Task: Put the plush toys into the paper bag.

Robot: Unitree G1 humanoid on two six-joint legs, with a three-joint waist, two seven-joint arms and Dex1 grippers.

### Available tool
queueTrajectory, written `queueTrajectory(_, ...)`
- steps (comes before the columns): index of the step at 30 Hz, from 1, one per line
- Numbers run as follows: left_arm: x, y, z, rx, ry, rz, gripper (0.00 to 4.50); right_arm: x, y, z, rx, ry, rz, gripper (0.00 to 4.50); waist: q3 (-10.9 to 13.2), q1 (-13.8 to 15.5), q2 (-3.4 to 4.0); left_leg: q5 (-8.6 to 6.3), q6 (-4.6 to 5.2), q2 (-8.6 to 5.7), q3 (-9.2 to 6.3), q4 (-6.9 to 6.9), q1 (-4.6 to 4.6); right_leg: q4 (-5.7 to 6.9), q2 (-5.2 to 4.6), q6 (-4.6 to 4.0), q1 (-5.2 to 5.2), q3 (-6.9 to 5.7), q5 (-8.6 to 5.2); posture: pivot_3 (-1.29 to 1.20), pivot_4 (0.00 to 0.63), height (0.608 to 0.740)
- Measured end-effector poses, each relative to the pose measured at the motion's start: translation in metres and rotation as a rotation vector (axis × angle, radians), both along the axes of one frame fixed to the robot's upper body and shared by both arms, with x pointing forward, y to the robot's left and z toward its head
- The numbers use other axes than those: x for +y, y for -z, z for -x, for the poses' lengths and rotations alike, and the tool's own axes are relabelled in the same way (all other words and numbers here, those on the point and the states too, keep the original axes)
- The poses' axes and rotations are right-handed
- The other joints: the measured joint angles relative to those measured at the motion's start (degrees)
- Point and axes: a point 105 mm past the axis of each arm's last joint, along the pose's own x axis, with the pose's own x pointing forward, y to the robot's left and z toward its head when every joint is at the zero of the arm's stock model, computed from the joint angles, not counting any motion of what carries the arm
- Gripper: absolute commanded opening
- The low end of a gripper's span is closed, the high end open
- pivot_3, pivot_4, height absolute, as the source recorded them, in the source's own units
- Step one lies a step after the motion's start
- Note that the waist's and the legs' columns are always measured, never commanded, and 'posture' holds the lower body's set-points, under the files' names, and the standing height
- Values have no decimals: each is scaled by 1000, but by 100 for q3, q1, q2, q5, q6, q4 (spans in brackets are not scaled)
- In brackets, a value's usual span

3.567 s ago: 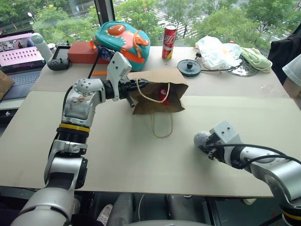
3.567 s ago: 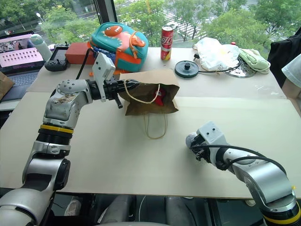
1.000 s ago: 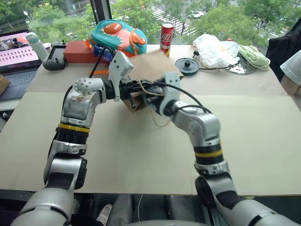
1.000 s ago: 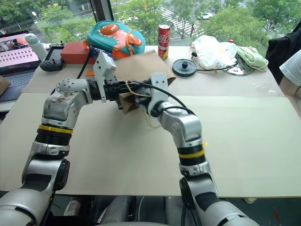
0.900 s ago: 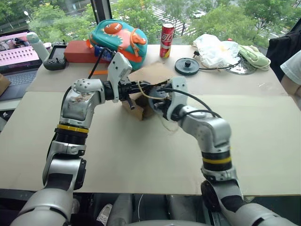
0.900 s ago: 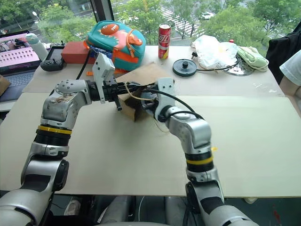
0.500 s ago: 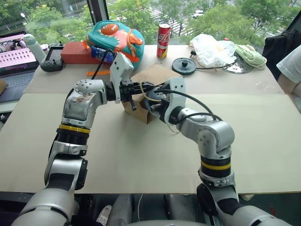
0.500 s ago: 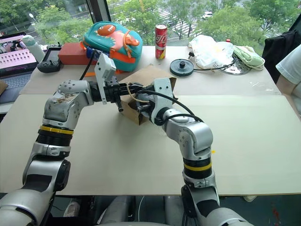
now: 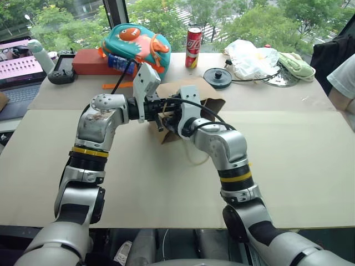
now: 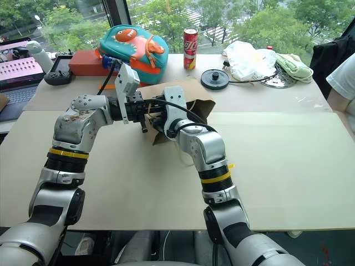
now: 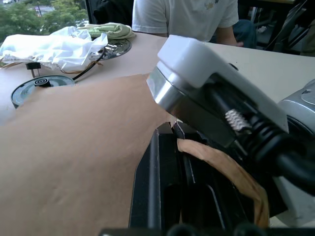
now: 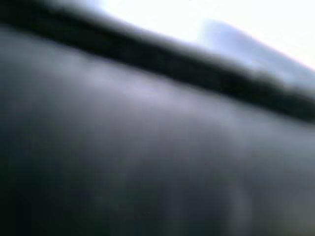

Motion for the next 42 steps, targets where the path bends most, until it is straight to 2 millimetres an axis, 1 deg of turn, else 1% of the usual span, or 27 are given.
queueTrajectory(1,0,0,0,0,-1,-1,0,1,0,-1,-1,-3,-4,2772,0,4,0,0,0,0,0,0,0,0,-1,0,1,0,0,0,150,739)
queueTrajectory(2,1,0,0,-1,-2,-1,0,1,0,-1,-2,-7,-8,3218,0,6,0,0,0,0,0,0,0,0,-1,0,0,0,0,0,150,739)
queueTrajectory(4,1,0,0,-1,-3,-1,0,1,0,-1,-4,-9,-13,3760,0,4,0,0,0,0,0,0,0,0,0,0,0,0,0,0,150,739)
queueTrajectory(6,1,0,0,-1,-2,-1,0,0,0,-2,-3,-6,-17,4486,0,0,0,0,0,1,0,0,0,1,0,0,0,0,0,0,150,739)
queueTrajectory(10,0,0,0,0,0,-1,0,-1,0,-1,2,-8,-15,4486,0,-6,0,0,0,2,0,0,1,2,1,0,0,-1,0,0,150,739)
queueTrajectory(15,0,-1,0,-4,3,2,0,-5,-3,4,9,-17,12,4486,0,-2,0,0,0,1,-1,0,0,2,0,0,-1,-1,0,0,150,739)
queueTrajectory(17,0,-1,0,-3,4,2,0,-11,-8,8,-9,-17,20,4486,0,0,0,0,0,1,0,0,0,2,0,0,-1,-1,0,0,150,739)
queueTrajectory(20,0,-1,0,-3,2,0,0,-23,-14,22,-32,-34,23,4486,0,15,0,0,0,0,-2,1,-2,0,-1,0,2,-2,0,0,150,739)
queueTrajectory(23,0,0,0,-2,2,0,0,-41,-11,34,-22,-27,43,4486,0,24,0,0,0,0,-2,2,-3,-4,0,0,2,-2,0,0,150,739)
queueTrajectory(27,0,0,0,-1,2,0,0,-60,-10,44,-16,-10,66,4486,0,16,0,0,0,2,-1,4,-1,-5,2,1,2,-2,0,0,150,739)
queueTrajectory(30,0,0,0,0,3,0,0,-70,-5,56,-9,-26,95,4486,0,2,0,0,0,2,-1,4,-1,-13,2,1,2,-2,-1,0,150,739)
queueTrajectory(32,0,1,0,0,2,0,0,-75,2,64,6,-45,124,4486,0,6,0,0,0,2,-1,3,-1,-31,2,1,3,-2,-1,0,150,739)
queueTrajectory(35,0,1,0,0,2,0,0,-73,15,75,35,-97,164,4486,0,0,0,0,0,1,2,4,-1,-33,1,1,3,0,-1,0,150,739)
queueTrajectory(38,0,1,0,0,3,0,0,-70,24,80,51,-121,196,4486,0,4,0,0,0,1,2,5,1,-36,2,2,4,0,-1,0,150,739)
queueTrajectory(42,0,1,0,0,2,0,0,-74,48,76,100,-92,271,4486,0,15,0,0,0,0,4,9,0,-39,1,2,6,1,-2,0,150,739)
